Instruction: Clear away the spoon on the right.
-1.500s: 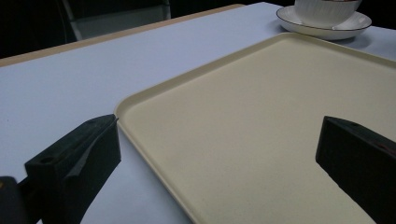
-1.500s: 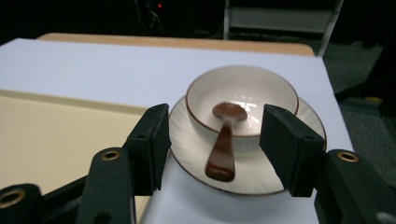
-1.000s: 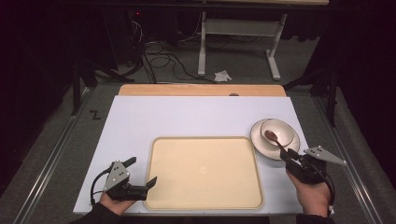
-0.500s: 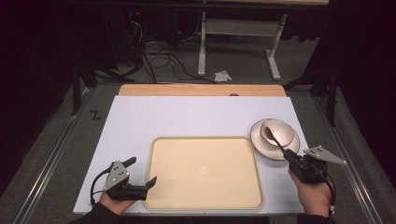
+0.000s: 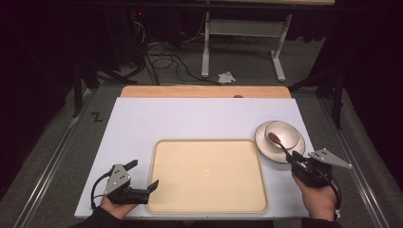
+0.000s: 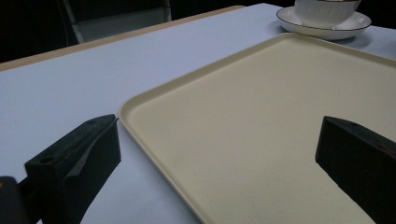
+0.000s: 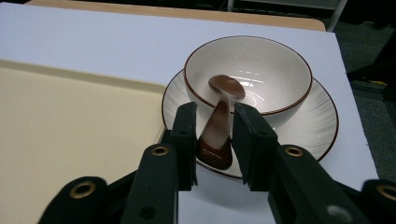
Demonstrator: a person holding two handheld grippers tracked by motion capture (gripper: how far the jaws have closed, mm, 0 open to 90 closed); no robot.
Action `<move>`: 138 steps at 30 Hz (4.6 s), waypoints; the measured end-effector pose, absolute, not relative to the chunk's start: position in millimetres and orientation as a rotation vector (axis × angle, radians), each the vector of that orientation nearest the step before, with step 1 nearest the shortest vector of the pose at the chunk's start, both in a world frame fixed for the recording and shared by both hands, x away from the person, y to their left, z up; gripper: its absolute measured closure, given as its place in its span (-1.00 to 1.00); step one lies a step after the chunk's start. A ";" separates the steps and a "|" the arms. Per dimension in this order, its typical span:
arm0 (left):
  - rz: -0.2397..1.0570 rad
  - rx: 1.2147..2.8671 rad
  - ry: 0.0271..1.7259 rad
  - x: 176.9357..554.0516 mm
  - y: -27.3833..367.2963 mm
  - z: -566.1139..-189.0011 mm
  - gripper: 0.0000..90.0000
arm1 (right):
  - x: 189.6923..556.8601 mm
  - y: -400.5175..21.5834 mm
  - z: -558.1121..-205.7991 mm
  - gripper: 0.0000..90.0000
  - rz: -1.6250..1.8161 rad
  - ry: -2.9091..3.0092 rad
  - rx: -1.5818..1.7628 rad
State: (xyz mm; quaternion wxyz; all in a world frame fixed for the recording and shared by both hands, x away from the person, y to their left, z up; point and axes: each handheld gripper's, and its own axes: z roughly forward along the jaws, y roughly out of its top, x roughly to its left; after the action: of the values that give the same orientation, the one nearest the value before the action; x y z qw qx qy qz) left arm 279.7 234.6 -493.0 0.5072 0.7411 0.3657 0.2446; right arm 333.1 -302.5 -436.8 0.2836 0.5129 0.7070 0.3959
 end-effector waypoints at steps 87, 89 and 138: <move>0.596 1.816 0.850 276.7 233.3 -492.2 -0.98 | 336.7 -319.7 -441.0 0.68 1.115 1.829 1.545; 0.597 1.817 0.849 276.7 233.5 -492.0 -0.98 | 336.4 -319.2 -441.0 0.69 1.104 1.831 1.544; 0.604 1.815 0.851 276.2 234.2 -491.5 -0.98 | 302.6 -239.1 -424.8 0.71 1.281 1.987 0.991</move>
State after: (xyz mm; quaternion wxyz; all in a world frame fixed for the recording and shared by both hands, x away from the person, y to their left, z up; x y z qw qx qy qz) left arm 276.2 234.2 -491.5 0.5003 0.7507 0.3518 0.2499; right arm 302.6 -239.1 -424.8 0.2851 0.3704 0.7430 0.4790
